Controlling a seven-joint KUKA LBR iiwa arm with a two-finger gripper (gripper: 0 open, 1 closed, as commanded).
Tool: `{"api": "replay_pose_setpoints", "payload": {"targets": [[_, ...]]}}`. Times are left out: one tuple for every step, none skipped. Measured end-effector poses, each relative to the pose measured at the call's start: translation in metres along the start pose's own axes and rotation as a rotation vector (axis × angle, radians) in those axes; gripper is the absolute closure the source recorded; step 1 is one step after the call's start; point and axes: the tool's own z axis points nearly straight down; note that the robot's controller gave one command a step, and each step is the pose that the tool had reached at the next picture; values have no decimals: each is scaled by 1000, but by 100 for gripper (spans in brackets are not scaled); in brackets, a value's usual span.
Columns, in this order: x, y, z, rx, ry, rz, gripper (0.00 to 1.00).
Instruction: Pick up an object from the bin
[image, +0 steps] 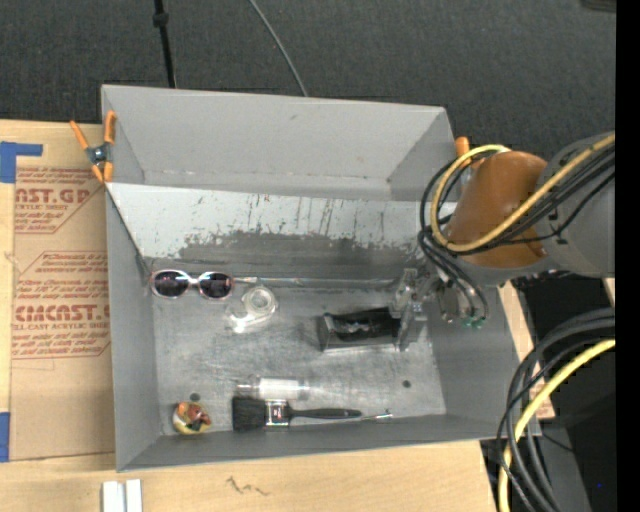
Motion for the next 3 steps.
{"api": "replay_pose_setpoints", "payload": {"targets": [[0, 0, 0, 0, 0, 0, 100], [10, -1, 4, -5, 34, -1, 0], [17, -3, 12, -3, 53, 2, 0]]}}
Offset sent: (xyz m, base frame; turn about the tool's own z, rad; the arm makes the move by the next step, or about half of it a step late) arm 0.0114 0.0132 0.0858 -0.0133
